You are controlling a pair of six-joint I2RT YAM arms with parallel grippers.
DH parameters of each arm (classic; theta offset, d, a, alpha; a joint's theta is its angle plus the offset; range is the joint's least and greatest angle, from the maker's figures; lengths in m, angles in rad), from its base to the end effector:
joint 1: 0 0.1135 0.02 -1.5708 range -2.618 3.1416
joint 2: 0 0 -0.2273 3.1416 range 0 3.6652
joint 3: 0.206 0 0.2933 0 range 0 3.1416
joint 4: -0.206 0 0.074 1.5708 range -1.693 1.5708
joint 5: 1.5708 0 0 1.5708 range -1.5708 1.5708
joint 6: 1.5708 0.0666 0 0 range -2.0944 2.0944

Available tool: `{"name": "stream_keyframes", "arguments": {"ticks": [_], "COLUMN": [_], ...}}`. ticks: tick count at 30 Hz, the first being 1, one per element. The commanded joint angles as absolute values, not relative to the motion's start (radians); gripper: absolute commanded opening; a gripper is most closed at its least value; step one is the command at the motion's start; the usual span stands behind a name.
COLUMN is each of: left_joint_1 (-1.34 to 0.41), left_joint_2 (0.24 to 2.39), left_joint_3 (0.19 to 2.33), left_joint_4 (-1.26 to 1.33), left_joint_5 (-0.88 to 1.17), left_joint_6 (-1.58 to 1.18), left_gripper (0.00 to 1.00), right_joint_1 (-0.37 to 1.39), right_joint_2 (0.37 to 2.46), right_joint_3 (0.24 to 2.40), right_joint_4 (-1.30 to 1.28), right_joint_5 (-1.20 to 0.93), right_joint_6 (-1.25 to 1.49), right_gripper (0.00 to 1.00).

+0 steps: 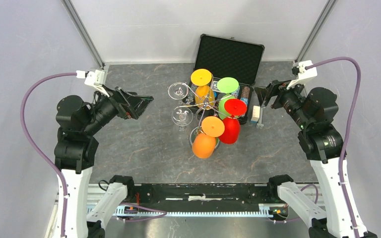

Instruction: Take the wine glass off the wine glass rack

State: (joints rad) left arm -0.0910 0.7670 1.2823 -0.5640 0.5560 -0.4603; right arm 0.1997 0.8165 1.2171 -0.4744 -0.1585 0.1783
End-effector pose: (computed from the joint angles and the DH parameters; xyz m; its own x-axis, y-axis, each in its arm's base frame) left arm 0.2030 -0.0538 0.4586 -0.3109 -0.3505 -0.8834 0.5180 0.7169 -0.4667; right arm 0.2378 0.0588 0.4360 -0.1332 0.1517 -0.9794 -0.3318 0.9244 0.1883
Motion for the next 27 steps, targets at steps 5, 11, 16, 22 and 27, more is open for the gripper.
{"name": "stream_keyframes", "arguments": {"ticks": [5,11,16,22,27], "left_joint_1": [-0.087,-0.086,-0.094,-0.119,-0.157], "left_joint_2": [0.726,0.714,0.719,0.682,0.666], "left_joint_3": [1.162,1.1,1.042,1.026,0.975], "left_joint_4": [-0.223,-0.203,-0.214,-0.329,-0.329], "left_joint_5": [0.77,0.787,0.823,0.73,0.707], "left_joint_6": [-0.696,-0.86,-0.992,-0.97,-1.006], "left_gripper": [1.0,1.0,1.0,0.96,0.85], "right_joint_1": [0.195,0.195,0.196,0.196,0.196], "right_joint_2": [0.748,0.679,0.652,0.64,0.638], "right_joint_3": [1.175,1.149,1.085,1.042,1.022], "right_joint_4": [-0.363,-0.333,-0.288,-0.277,-0.256], "right_joint_5": [-0.319,-0.38,-0.432,-0.428,-0.433], "right_joint_6": [0.242,0.261,0.317,0.348,0.359], "right_gripper": [0.81,0.82,0.81,0.81,0.79]}}
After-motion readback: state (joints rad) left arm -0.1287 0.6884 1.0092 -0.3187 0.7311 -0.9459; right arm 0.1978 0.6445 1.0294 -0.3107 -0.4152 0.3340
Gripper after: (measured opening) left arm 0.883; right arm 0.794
